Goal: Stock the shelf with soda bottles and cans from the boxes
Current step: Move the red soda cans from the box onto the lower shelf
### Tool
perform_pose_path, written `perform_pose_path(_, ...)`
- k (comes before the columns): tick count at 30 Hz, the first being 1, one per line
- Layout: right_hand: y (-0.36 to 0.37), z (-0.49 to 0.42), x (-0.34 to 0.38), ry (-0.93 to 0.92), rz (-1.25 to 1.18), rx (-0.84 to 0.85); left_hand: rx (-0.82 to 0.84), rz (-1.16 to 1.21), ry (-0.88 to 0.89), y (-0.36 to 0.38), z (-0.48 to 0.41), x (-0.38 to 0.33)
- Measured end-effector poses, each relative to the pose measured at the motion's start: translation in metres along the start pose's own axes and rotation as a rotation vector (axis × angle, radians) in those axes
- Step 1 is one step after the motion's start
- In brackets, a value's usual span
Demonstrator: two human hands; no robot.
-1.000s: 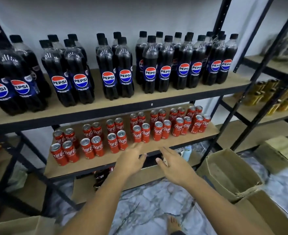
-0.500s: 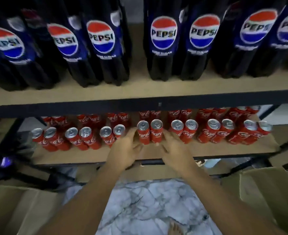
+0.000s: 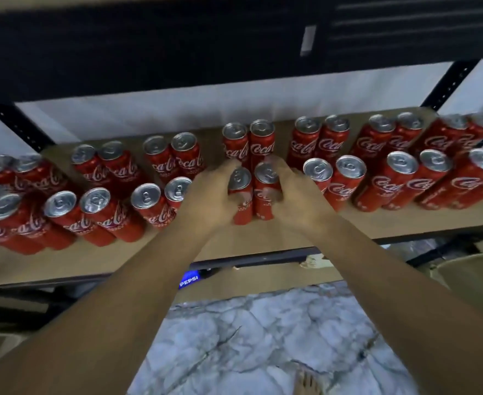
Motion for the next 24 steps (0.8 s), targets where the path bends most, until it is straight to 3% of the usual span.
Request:
perform_pose_path(10, -0.004, 0.01, 0.005, -0.051, -0.071, 0.021, 0.07, -0.033, 0.034, -0.006, 0.011, -0.001)
perform_pose_path(17, -0.056, -0.02, 0.04, -0.227, 0.087, -0.141, -0.134, -0.084, 0.126, -0.056, -0.017, -0.019)
perform_pose_path(24, -0.036, -0.095, 0.036, -0.087, 0.189, 0.05, -0.008, -0.195, 0.117, -0.03, -0.097, -0.019)
Point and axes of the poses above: each hand's wrist, its own z-axis away from the middle knuckle, its own y-axis out of the palm, x = y × z, the point moved 8 cm from there along -z, towards the middle knuckle, and after that the axes turned 5 degrees about -x, right-handed, at the moved point
